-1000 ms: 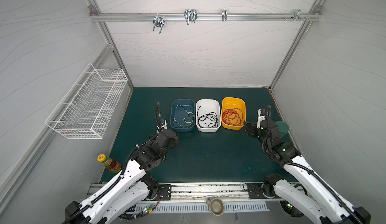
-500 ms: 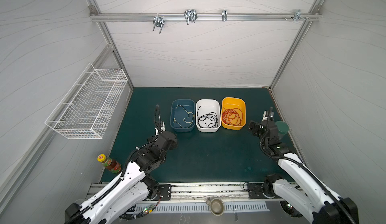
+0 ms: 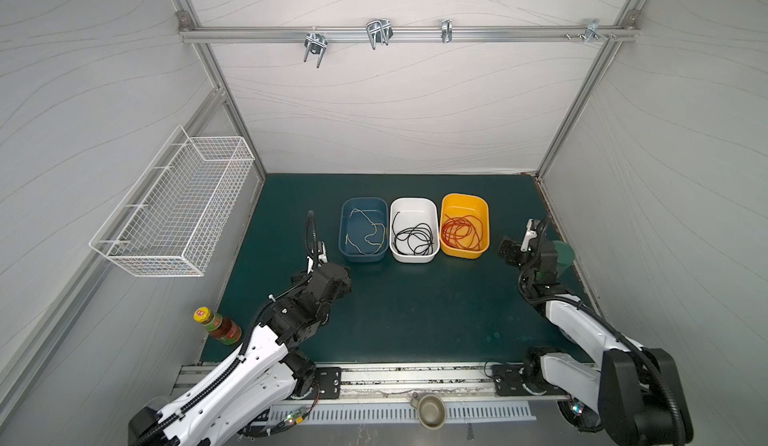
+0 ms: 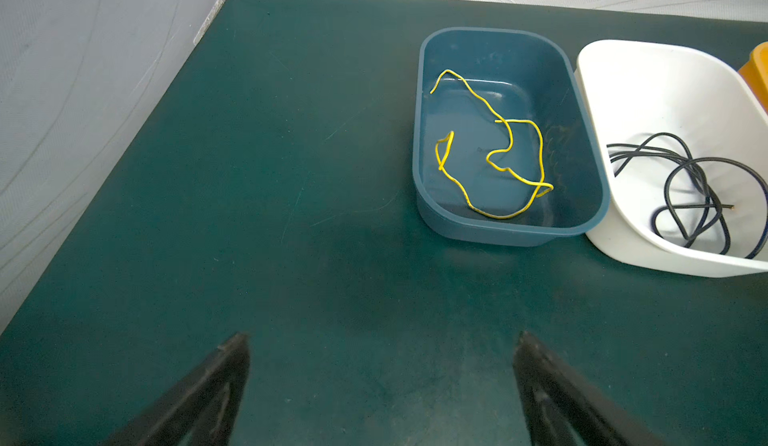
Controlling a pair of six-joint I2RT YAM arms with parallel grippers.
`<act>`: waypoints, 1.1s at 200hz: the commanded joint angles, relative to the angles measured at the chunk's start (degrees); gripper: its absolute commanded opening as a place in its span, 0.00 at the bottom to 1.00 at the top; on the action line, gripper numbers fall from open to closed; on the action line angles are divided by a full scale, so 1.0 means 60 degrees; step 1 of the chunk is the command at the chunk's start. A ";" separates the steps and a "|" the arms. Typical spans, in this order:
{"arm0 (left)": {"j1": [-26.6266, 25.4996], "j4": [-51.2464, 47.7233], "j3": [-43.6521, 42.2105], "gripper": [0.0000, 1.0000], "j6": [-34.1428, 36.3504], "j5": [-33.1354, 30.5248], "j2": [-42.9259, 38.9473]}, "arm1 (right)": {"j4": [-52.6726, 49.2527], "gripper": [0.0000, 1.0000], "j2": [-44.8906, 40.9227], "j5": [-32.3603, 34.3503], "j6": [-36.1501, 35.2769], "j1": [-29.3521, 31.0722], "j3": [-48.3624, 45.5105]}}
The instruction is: Untangle the cables
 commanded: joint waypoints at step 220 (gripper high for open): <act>0.2529 0.5639 -0.1723 1.00 0.2411 0.0932 0.0454 | 0.4326 0.99 0.4641 -0.3265 -0.0891 -0.0496 0.0458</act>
